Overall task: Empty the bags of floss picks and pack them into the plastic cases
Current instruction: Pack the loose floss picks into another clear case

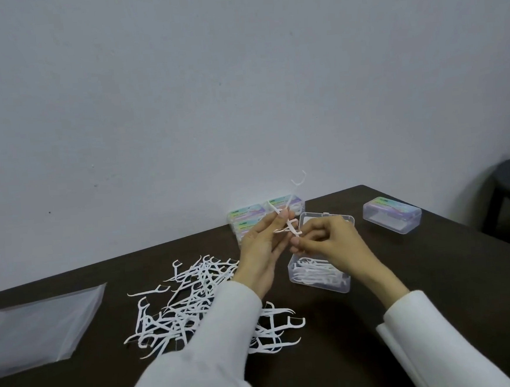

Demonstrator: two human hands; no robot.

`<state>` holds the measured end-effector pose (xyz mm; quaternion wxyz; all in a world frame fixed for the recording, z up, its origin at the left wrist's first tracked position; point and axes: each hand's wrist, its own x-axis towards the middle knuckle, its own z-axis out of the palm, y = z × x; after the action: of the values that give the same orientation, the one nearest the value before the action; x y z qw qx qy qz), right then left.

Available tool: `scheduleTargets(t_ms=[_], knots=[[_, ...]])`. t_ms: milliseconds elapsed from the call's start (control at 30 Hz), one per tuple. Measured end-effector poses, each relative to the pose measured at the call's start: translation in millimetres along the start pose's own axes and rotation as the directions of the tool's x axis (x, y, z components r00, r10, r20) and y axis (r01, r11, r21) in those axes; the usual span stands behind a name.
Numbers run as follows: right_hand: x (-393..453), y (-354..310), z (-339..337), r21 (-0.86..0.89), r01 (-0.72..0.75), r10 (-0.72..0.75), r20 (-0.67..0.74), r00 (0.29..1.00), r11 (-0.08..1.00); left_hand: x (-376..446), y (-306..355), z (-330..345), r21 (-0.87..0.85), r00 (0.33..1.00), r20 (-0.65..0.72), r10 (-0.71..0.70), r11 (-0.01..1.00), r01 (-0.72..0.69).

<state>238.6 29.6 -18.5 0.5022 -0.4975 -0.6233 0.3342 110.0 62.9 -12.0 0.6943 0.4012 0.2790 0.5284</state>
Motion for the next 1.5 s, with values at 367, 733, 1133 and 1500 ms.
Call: scheduleTargets(t_ms=[367,733,1133,1500], knots=[[-1.9,1.2,-14.1,-0.267,-0.022,0.039,0.058,0.998,0.963,-0.1,-9.8,-2.0,-0.024,0.992,0.011,-0.125,0.992,0.125],[-5.5,3.1,-36.4,-0.578,-0.026,0.062,0.042,0.997,0.815,0.1,-7.6,-8.9,0.172,0.997,-0.032,-0.065,0.983,0.070],[-4.4,20.4,-49.5,-0.710,-0.106,0.106,-0.044,0.993,0.696,3.7,-13.1,-8.8,0.554,0.982,-0.009,0.191,0.818,-0.154],[-5.1,20.5,-49.5,-0.653,-0.123,0.116,-0.054,0.992,0.747,4.7,-28.4,-13.9,0.818,0.950,0.097,0.296,0.520,-0.245]])
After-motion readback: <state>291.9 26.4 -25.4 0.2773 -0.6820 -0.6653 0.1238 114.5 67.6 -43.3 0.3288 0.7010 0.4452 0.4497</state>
